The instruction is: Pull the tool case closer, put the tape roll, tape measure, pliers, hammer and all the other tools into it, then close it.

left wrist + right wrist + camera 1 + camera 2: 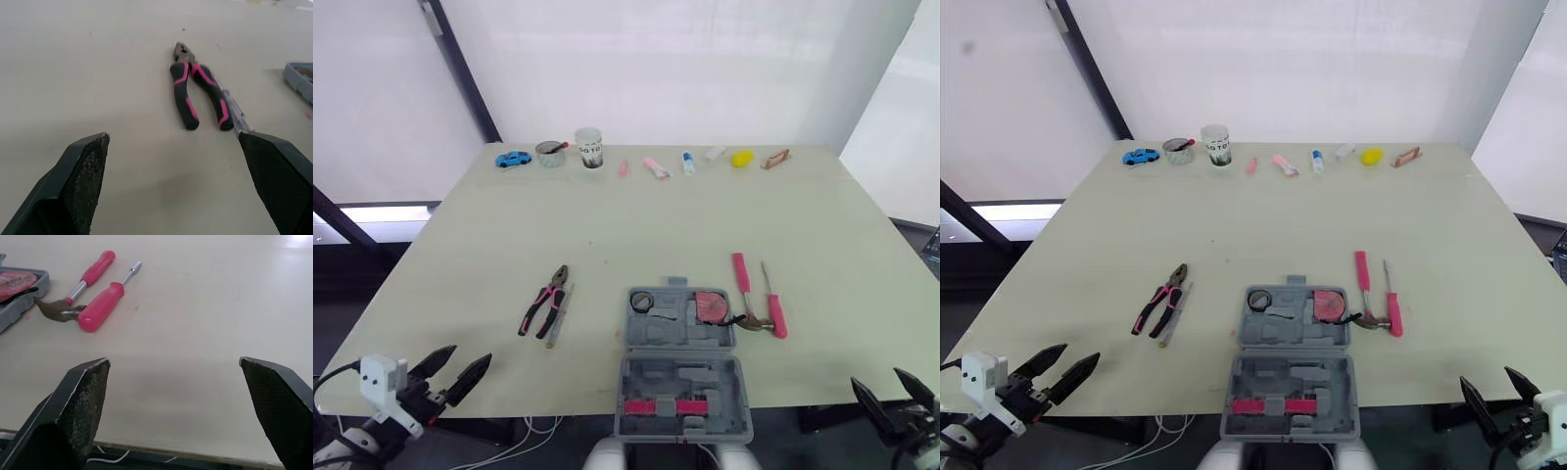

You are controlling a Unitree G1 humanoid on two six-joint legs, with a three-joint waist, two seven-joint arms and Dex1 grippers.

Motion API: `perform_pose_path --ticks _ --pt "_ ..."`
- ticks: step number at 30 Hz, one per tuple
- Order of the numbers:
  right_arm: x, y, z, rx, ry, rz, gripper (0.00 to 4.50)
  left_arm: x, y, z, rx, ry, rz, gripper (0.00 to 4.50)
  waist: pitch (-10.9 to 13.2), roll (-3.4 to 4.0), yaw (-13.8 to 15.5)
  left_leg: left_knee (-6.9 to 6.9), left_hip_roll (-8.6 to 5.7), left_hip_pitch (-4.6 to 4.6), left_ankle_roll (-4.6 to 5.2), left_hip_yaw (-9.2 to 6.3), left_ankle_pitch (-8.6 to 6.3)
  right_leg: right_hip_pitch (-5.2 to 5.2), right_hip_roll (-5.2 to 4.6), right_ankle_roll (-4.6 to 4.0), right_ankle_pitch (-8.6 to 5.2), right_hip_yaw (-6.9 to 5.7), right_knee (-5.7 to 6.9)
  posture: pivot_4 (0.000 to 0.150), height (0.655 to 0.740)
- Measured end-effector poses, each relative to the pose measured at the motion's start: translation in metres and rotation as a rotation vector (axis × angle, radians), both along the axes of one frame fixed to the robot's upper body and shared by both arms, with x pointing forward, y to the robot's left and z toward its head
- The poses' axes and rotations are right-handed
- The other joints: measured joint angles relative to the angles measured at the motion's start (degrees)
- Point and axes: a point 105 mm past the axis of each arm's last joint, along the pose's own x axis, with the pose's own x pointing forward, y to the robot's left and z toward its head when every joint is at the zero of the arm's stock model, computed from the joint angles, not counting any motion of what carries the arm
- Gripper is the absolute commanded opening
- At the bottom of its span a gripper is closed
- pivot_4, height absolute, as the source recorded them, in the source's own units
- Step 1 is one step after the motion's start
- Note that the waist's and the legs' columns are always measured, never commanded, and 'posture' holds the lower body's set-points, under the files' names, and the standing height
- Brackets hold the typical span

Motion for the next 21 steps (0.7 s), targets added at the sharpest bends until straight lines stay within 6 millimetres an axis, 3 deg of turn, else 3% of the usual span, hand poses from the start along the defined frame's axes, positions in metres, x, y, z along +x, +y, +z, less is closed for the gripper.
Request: perform_pose_path --ticks 4,8,16,21 --pt "0.002 -0.002 0.003 -0.013 0.003 0.033 4.43 0.006 -0.001 0.003 0.033 -0.019 -0.003 4.50 0.0 0.03 0.0 -0.01 0.01 0.00 0.01 0.01 0.01 0.00 -0.23 -0.07 0.04 -0.11 0.00 0.150 0.7400" --pt "0.018 0.002 0.016 -0.018 -0.020 0.104 4.43 0.022 -0.007 0.005 0.084 -0.024 0.008 4.50 -0.1 0.08 0.1 -0.02 -0.02 -0.07 0.02 0.04 0.01 0.01 -0.22 -0.11 0.06 -0.31 -0.02 0.150 0.7400" --pt "0.068 0.064 0.060 -0.009 -0.126 0.425 4.43 0.058 -0.030 0.008 0.126 0.002 0.022 4.50 -0.1 0.07 0.1 -0.01 -0.12 -0.08 0.03 0.02 0.02 0.04 0.04 -0.09 0.09 -0.36 -0.01 0.150 0.7400" --pt "0.088 0.103 0.080 -0.040 -0.171 0.667 4.43 0.083 -0.050 0.009 0.144 0.043 0.032 4.50 -0.1 0.05 0.3 0.02 -0.19 -0.09 0.04 -0.07 0.02 0.07 0.11 0.15 0.22 -0.43 0.02 0.150 0.7400"
